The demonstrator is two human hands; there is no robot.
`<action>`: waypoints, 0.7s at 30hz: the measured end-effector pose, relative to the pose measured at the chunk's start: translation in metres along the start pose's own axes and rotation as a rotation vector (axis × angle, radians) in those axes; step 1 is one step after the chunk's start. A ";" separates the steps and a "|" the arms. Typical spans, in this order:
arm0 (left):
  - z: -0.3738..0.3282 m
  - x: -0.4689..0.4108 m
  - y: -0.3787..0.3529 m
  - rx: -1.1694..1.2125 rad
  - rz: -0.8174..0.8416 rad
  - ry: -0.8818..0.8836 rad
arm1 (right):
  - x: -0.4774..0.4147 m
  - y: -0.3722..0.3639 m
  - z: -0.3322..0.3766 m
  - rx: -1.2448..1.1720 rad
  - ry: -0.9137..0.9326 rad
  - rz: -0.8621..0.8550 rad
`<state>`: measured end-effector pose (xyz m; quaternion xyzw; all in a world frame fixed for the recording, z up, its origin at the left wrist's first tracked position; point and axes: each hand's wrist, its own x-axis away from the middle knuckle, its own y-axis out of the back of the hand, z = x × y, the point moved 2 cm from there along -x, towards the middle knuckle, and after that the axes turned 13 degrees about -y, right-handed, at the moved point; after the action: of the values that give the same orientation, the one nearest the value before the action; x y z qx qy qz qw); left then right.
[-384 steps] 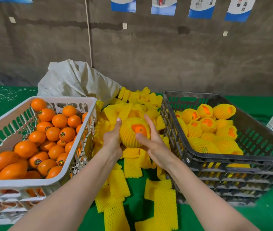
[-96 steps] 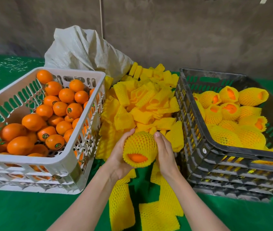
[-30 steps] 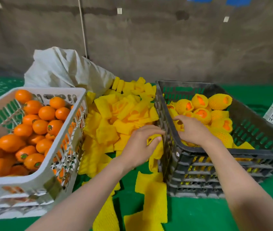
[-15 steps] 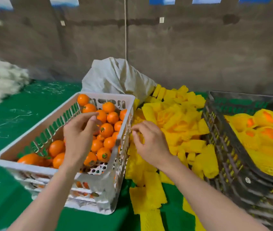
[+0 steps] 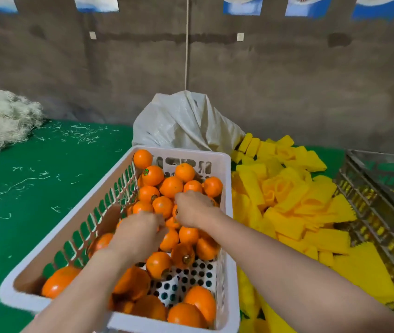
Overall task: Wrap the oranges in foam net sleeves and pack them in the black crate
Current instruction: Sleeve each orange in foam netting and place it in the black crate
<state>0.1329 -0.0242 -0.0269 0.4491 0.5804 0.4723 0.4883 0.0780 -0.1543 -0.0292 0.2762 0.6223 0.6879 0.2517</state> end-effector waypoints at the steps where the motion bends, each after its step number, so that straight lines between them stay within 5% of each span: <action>1: 0.000 -0.001 -0.008 -0.026 0.139 -0.046 | -0.016 -0.001 0.003 0.030 -0.013 0.012; 4: 0.000 0.000 -0.017 -0.044 0.304 -0.131 | -0.064 -0.008 0.015 0.086 0.012 -0.004; 10: -0.004 -0.002 -0.011 0.016 0.296 -0.197 | -0.120 -0.043 0.028 0.193 0.054 -0.022; 15: -0.004 -0.003 -0.013 0.022 0.237 -0.203 | -0.115 -0.050 0.023 0.125 0.041 -0.214; 17: -0.003 -0.003 -0.013 0.033 0.210 -0.189 | -0.107 -0.037 0.021 -0.143 -0.080 -0.188; 21: 0.004 -0.002 -0.014 0.070 0.148 -0.145 | -0.075 0.012 0.011 -1.183 -0.349 0.153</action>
<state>0.1359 -0.0276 -0.0405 0.5405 0.5248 0.4529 0.4768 0.1392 -0.1992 -0.0218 0.2422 0.0638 0.8769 0.4103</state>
